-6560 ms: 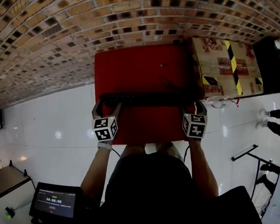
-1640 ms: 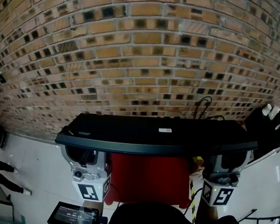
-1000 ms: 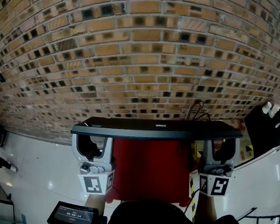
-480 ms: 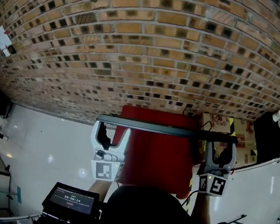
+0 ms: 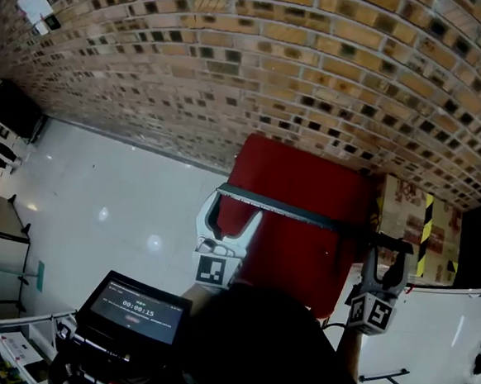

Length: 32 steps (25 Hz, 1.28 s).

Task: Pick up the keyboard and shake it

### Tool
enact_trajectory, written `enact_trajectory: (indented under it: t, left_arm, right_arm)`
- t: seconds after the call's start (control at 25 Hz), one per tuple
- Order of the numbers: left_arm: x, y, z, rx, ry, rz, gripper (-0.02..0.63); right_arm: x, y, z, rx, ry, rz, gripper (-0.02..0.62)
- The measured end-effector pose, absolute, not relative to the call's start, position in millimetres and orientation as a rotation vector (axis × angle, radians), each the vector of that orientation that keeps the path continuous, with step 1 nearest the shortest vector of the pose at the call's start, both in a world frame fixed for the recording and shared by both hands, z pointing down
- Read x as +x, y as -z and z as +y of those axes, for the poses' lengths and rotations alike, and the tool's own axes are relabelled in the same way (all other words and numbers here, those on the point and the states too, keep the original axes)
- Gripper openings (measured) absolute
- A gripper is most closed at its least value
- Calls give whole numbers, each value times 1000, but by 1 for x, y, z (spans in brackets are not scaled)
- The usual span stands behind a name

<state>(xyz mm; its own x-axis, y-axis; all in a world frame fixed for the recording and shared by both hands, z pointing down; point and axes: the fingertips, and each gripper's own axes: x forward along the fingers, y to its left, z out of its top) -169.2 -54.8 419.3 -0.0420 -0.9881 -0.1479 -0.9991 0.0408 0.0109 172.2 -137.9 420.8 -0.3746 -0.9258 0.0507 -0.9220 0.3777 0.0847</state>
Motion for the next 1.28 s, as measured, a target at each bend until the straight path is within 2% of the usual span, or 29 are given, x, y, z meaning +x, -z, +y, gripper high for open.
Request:
enact_trajectory:
  t: [0.32,0.56,0.8,0.96,1.16,1.28]
  left_arm:
    - [-174,-437,-54,-2121,-121,2233,402]
    - [-179,-360,-68,-2025,-251,2128,402]
    - [-182,-289,-43,-1819,-422,1900,402]
    - [-172,-210,-24,-1669,-539,1783,403]
    - [-176,-213,-17,-1639,-544,1799,405]
    - [-182,-236,-25,-1692,-502,1858,405]
  right_arm:
    - [168,-449,-140,1662,-15,-2513,334]
    - [162,-363,-152,1770,190,-2624,334]
    - [171,-252,-132,1938,588,-2754,334]
    - [174,-214,-111,2006,773,-2802,334]
    - [168,-214,-110,1970,761,-2809,334]
    - [162,-233,-121,1917,630,-2800,334]
